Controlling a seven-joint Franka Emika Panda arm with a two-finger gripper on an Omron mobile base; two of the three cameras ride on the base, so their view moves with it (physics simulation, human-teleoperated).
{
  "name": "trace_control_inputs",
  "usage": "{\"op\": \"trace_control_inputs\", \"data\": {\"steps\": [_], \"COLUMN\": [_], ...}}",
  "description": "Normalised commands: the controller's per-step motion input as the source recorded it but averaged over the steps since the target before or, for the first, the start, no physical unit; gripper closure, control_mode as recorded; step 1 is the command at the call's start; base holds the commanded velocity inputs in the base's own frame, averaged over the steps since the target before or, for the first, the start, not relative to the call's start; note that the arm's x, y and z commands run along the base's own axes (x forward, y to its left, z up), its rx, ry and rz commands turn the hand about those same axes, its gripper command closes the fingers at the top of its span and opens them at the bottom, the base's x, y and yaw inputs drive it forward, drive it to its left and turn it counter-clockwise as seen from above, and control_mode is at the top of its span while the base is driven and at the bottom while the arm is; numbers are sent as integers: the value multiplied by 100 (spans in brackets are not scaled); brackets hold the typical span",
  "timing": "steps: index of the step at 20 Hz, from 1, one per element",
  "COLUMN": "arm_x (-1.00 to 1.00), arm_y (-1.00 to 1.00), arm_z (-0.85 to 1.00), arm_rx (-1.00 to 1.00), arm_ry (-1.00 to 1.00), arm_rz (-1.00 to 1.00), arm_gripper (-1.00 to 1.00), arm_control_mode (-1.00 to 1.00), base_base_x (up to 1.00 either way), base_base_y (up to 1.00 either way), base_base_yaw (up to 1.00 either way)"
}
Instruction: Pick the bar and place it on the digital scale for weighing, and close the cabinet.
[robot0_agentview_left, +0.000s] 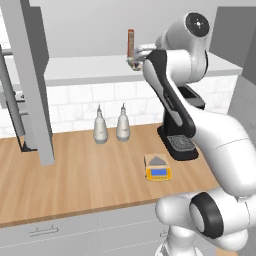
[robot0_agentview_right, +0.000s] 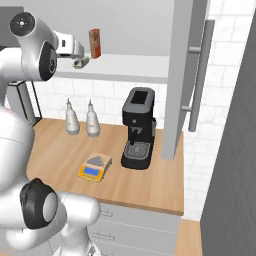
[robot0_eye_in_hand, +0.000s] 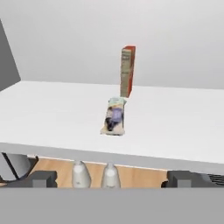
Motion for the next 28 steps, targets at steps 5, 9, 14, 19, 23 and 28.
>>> {"op": "trace_control_inputs", "data": {"steps": [5, 9, 14, 19, 23, 28], "arm_x": [51, 54, 49, 45, 47, 40], "arm_y": [19, 1, 0, 0, 2, 1], "arm_z": [-31, -17, -18, -20, -13, -9], "arm_rx": [0, -2, -3, -3, -3, -2], "arm_ry": [8, 3, 1, 3, 1, 1], "arm_rz": [0, 0, 0, 0, 0, 0], "arm_gripper": [-100, -100, -100, -100, -100, -100], "arm_control_mode": [-100, -100, -100, -100, -100, -100], "base_base_x": [0, 0, 0, 0, 0, 0], "base_base_y": [0, 0, 0, 0, 0, 0], "base_base_yaw": [0, 0, 0, 0, 0, 0]}}
